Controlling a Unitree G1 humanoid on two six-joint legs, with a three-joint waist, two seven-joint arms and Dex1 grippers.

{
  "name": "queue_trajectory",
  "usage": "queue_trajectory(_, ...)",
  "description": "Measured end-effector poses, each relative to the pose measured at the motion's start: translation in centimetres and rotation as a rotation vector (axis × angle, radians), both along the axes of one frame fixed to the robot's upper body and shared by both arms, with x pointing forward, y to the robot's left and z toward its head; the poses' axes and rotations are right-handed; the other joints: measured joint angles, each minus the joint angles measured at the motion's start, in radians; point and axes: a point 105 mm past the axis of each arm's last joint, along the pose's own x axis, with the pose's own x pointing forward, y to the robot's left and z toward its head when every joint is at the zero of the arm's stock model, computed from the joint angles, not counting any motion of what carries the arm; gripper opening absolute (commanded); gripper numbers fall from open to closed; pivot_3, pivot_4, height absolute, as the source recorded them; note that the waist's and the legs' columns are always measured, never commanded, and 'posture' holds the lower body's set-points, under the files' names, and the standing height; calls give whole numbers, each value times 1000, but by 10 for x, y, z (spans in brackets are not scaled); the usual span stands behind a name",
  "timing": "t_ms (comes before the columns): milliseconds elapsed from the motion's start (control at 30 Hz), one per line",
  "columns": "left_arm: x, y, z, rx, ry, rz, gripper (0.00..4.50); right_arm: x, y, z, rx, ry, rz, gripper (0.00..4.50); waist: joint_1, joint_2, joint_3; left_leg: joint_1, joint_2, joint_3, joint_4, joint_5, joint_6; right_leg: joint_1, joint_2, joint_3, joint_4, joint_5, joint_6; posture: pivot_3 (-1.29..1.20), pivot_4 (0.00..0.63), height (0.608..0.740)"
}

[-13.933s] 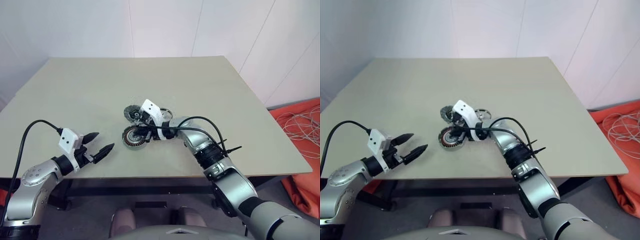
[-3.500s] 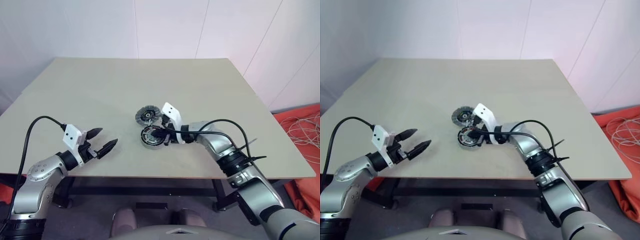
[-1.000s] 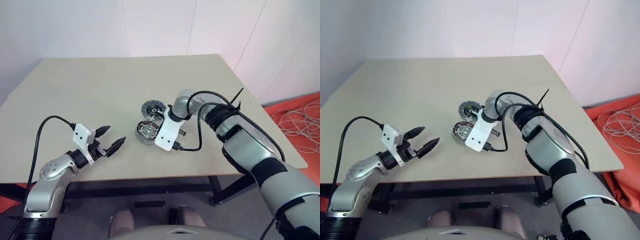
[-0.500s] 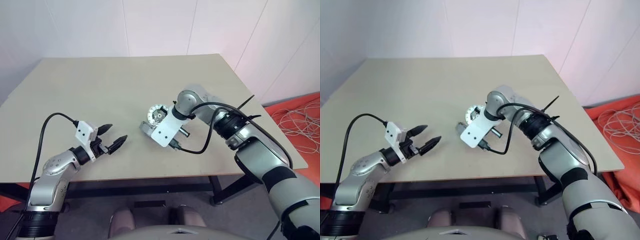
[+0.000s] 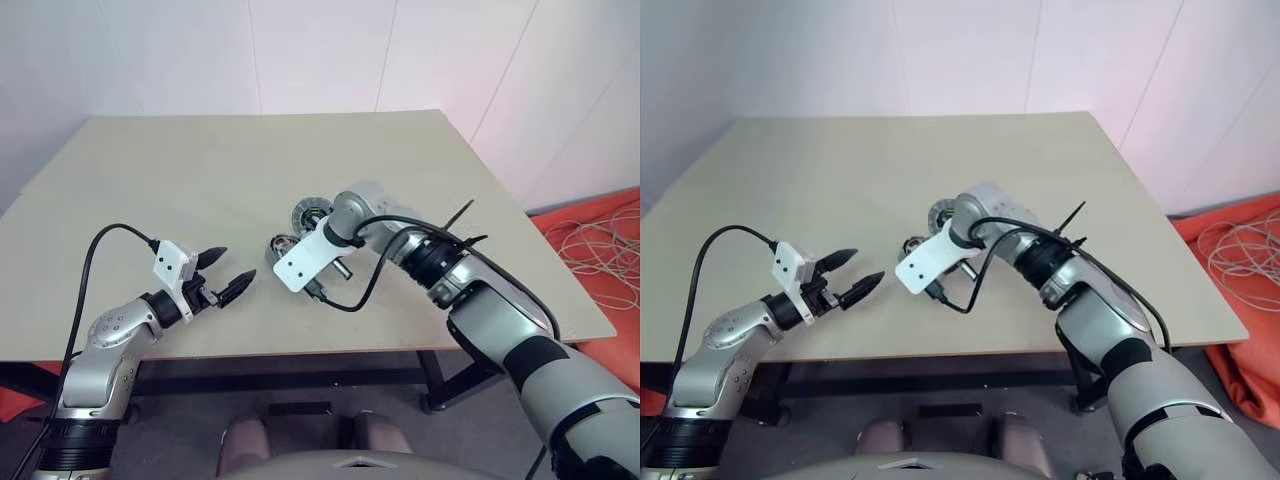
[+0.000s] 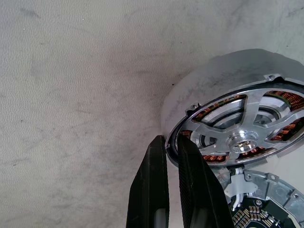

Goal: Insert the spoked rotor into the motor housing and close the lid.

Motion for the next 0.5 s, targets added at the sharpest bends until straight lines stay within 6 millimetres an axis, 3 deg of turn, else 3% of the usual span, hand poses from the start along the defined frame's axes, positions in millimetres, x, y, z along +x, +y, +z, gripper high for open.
queue_trajectory(267, 0, 0, 0, 0, 0, 3, 4500, -1, 2, 4, 5, -6, -14, 2866, 0, 0, 0, -1, 0, 0, 0, 0, 0, 0, 0, 0, 0, 0, 0, 0, 0, 740)
queue_trajectory(400, 0, 0, 0, -3, 0, 3, 4500, -8, 11, 18, 44, -7, 7, 4293, 0, 0, 0, 0, 0, 0, 0, 0, 0, 0, 0, 0, 0, 0, 0, 0, 0, 740)
queue_trajectory(500, 0, -1, 0, -6, 0, 1, 4500, -17, 19, 36, 119, 22, 14, 4463, 0, 0, 0, 0, 0, 0, 0, 0, 0, 0, 0, 0, 0, 0, 0, 0, 0, 740)
